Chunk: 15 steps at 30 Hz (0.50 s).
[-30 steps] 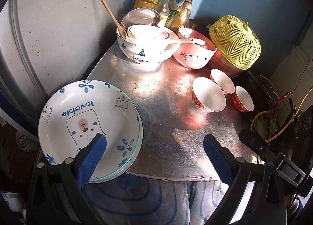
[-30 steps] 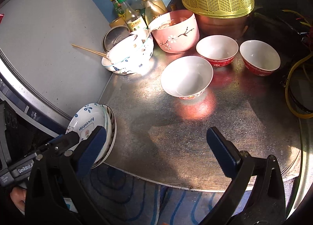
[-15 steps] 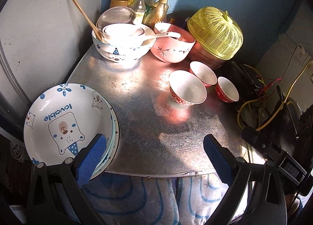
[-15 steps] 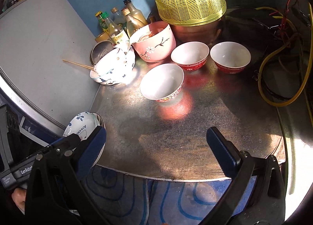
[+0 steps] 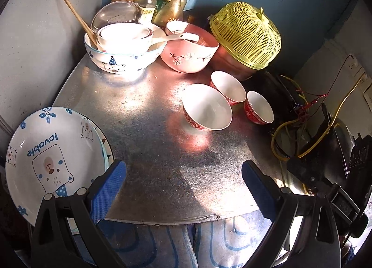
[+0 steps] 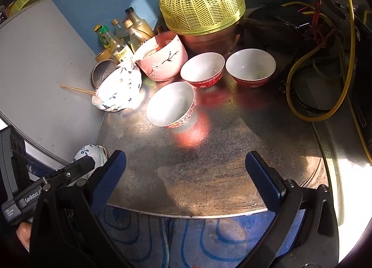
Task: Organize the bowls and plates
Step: 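Move the left tool to the rim of a red-rimmed white bowl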
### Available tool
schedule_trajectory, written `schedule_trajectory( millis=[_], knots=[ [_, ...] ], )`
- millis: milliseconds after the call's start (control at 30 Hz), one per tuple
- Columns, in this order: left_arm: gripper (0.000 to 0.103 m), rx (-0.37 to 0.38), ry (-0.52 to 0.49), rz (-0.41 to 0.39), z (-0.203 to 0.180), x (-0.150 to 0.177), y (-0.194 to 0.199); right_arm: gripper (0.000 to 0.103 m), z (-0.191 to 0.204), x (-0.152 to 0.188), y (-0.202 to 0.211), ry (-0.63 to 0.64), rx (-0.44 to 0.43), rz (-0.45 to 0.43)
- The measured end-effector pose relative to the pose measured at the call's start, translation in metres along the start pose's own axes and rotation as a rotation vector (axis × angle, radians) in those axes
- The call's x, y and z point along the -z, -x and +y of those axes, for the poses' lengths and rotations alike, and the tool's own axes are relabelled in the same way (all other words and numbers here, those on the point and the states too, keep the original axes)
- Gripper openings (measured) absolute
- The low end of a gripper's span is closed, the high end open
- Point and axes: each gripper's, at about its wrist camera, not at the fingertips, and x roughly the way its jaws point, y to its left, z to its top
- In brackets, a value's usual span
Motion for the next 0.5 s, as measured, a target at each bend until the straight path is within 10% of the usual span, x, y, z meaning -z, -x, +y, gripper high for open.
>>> schedule_trajectory(
  millis=[500],
  knots=[
    [0.099, -0.020, 0.024, 0.005, -0.011, -0.062, -0.062, 0.100, -0.022, -0.066, -0.085, -0.041, -0.087, 0.043]
  ],
)
